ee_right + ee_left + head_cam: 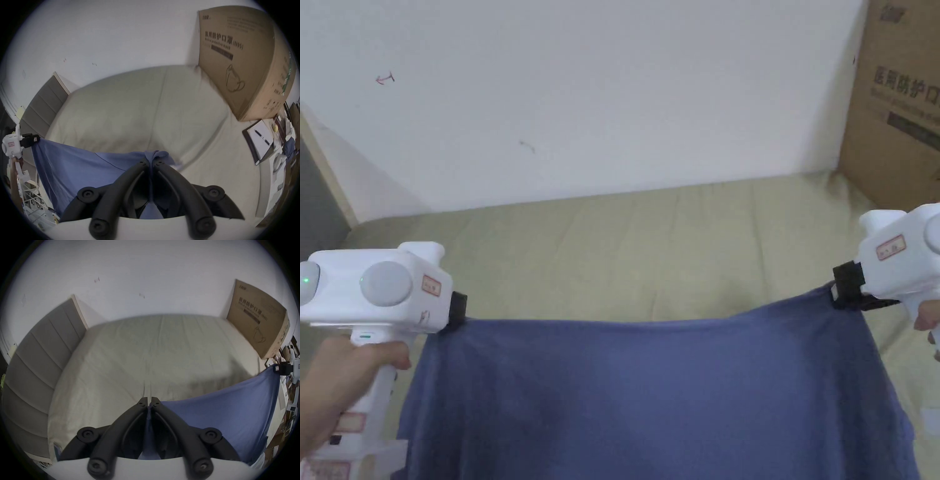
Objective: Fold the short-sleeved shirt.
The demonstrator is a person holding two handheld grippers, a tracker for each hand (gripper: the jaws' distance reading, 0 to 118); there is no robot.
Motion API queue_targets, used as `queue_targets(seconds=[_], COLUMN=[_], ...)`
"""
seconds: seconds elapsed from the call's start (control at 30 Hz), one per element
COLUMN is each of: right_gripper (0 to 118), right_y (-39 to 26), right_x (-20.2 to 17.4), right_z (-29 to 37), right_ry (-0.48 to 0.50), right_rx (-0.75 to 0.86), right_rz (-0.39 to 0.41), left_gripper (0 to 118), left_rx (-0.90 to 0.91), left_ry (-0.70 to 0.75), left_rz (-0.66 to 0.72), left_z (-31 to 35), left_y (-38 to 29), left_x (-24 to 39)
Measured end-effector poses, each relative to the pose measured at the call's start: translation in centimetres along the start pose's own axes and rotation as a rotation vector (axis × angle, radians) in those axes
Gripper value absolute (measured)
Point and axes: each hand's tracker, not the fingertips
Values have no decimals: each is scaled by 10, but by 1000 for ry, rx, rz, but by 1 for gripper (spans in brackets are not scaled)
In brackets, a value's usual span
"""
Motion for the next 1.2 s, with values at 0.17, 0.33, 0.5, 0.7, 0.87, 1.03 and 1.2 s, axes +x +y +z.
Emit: queue_targets(seconds=[0.17,0.33,0.5,0.7,0.87,1.03,1.2], right_gripper=[3,3,3,3,3,3,3], right_y=[41,91,151,217,247,243,222], right_x=[-11,-22,-41,-66,-69,-73,-70], right_z=[66,127,188,249,280,289,241], right_ry=[-25,-19,-29,-88,-81,-45,-69], right_rx=[120,219,360,458,540,594,513], right_rz=[25,27,65,142,111,94,118], left_gripper=[0,0,0,0,0,0,0], left_rx=[139,249,381,563,625,675,589], left_ry=[3,53,124,213,238,245,250], left_rz=[37,19,28,30,5,31,-10], left_z=[68,127,181,230,249,248,191], left_y=[41,87,149,214,235,240,218], left_x=[-6,-9,-7,-4,-3,-6,-2])
